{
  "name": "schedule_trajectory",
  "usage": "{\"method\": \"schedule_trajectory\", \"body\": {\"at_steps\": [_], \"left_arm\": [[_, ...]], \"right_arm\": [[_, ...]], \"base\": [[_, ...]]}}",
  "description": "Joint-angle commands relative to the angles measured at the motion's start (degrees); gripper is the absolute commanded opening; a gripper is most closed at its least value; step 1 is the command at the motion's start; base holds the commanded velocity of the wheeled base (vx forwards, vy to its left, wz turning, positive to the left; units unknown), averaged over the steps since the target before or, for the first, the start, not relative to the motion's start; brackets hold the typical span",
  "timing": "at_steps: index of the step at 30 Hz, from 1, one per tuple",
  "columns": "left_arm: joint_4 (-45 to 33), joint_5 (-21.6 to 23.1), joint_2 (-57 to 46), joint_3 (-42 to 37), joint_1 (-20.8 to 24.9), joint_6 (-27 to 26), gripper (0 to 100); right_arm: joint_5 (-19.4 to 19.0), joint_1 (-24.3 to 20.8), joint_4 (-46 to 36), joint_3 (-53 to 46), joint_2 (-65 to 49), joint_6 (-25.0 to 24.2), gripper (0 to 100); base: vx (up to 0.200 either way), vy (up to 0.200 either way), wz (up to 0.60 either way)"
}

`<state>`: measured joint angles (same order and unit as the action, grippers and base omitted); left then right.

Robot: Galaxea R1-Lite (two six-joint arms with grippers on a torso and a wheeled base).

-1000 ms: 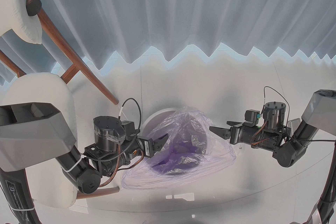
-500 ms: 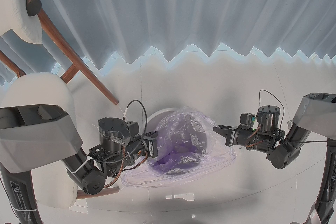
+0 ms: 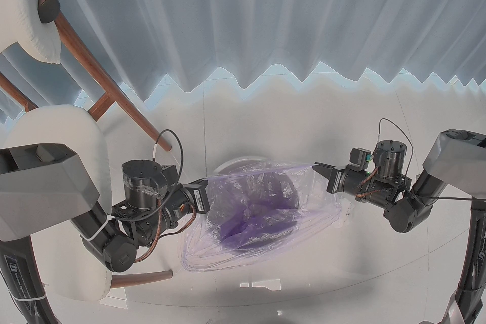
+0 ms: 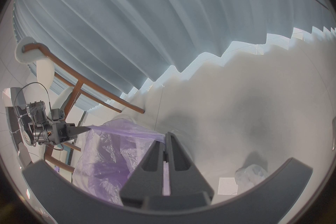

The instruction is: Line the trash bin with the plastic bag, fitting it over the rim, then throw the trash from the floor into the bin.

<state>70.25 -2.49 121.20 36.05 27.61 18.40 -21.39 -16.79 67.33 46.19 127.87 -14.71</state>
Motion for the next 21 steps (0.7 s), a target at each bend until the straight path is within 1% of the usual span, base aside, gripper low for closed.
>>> {"method": "schedule_trajectory", "body": {"at_steps": [1,8,12,14,18,21], "left_arm": [[-1.3,-0.3,0.9,2.2,-0.8,2.0,0],[-6.0,0.0,2.8,7.3,-2.9,2.2,0],[-6.4,0.0,5.1,11.2,-4.1,2.2,0],[-7.5,0.0,5.5,12.6,-4.6,2.2,0],[-10.3,0.1,5.5,14.0,-4.8,2.7,0],[-10.5,-0.2,6.6,13.9,-4.8,3.8,0]], "right_arm": [[0.2,0.0,-0.4,3.6,1.7,-1.1,0],[0.3,-0.5,-6.7,9.8,2.2,-1.2,0],[1.9,-0.9,-10.6,14.1,2.8,-1.2,0],[1.9,-0.9,-11.7,15.8,3.3,-1.2,0],[2.0,-0.9,-12.9,18.2,4.2,-1.2,0],[2.0,-0.9,-13.9,18.8,4.8,-1.2,0]], "base": [[0.0,0.0,0.0],[0.0,0.0,0.0],[0.0,0.0,0.0],[0.0,0.0,0.0],[0.0,0.0,0.0],[0.0,0.0,0.0]]}}
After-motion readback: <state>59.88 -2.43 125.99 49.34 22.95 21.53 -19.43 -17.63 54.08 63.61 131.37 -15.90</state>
